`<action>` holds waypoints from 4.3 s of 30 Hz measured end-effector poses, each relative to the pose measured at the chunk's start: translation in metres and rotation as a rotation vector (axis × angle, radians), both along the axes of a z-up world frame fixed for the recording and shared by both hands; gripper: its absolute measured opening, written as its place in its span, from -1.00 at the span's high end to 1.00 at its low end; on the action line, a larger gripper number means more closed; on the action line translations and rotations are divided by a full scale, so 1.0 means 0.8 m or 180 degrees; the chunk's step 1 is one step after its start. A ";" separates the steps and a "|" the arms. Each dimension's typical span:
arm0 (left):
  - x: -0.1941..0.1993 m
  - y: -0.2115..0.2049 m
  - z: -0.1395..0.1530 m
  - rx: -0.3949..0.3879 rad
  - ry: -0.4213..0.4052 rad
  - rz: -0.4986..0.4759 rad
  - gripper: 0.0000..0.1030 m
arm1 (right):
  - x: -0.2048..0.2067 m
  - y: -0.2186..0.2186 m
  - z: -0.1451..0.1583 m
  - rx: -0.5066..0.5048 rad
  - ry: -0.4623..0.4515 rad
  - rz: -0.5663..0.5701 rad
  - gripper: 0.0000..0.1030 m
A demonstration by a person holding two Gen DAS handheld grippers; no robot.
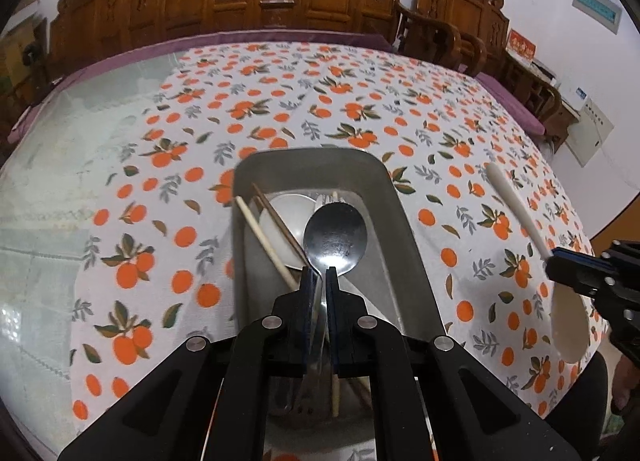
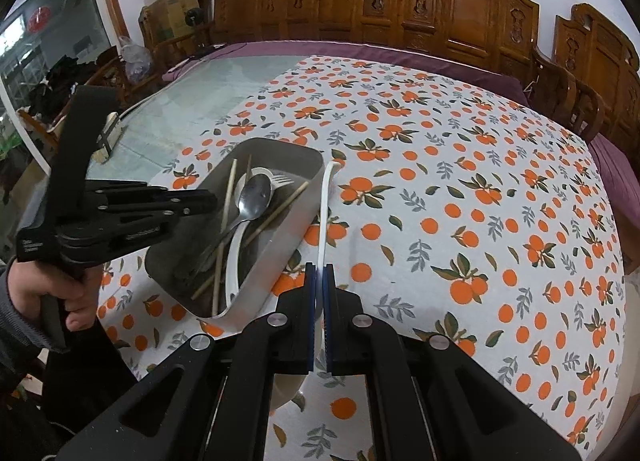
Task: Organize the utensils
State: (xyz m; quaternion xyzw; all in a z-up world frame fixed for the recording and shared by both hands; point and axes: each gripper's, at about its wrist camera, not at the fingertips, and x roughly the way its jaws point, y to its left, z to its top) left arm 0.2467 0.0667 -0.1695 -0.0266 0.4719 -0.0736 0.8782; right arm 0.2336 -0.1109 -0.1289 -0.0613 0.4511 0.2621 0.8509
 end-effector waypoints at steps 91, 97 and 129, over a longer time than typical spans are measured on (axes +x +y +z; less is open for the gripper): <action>-0.150 -0.083 0.254 0.0233 -0.1369 0.0172 -0.85 | -0.135 -0.117 0.216 0.0444 -0.1479 -0.1124 -0.95; -0.152 -0.083 0.254 0.0211 -0.1369 0.0170 -0.85 | -0.134 -0.116 0.214 0.0437 -0.1482 -0.1138 -0.95; -0.162 -0.084 0.264 0.0168 -0.1438 0.0172 -0.85 | -0.138 -0.120 0.217 0.0437 -0.1509 -0.1181 -0.95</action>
